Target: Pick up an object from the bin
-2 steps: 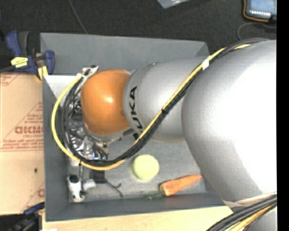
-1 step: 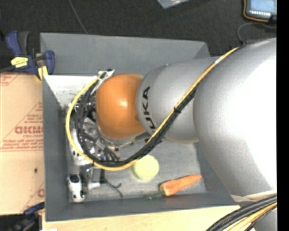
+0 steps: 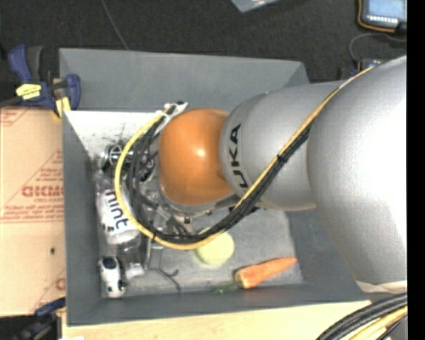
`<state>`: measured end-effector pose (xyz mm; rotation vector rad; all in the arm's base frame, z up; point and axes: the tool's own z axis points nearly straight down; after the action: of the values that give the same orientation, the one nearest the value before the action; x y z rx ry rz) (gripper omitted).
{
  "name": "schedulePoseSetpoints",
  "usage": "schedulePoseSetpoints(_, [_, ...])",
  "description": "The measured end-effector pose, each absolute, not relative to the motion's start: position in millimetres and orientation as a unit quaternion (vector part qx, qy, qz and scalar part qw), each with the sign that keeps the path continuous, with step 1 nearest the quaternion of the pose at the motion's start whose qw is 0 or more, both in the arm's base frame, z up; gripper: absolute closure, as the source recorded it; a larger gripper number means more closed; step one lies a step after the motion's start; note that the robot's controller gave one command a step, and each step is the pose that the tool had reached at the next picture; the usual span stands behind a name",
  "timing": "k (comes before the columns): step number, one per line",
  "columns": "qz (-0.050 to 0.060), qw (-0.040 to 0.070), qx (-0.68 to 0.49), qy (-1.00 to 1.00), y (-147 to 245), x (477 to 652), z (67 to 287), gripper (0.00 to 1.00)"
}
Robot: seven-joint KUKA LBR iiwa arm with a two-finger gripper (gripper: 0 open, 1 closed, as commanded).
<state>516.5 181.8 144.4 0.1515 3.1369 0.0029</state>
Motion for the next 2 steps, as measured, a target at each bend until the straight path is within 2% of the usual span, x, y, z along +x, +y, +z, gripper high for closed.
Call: schedulePoseSetpoints(2, [0.001, 0.0, 0.144, 0.99, 169.1, 519.9, 130.0, 0.0])
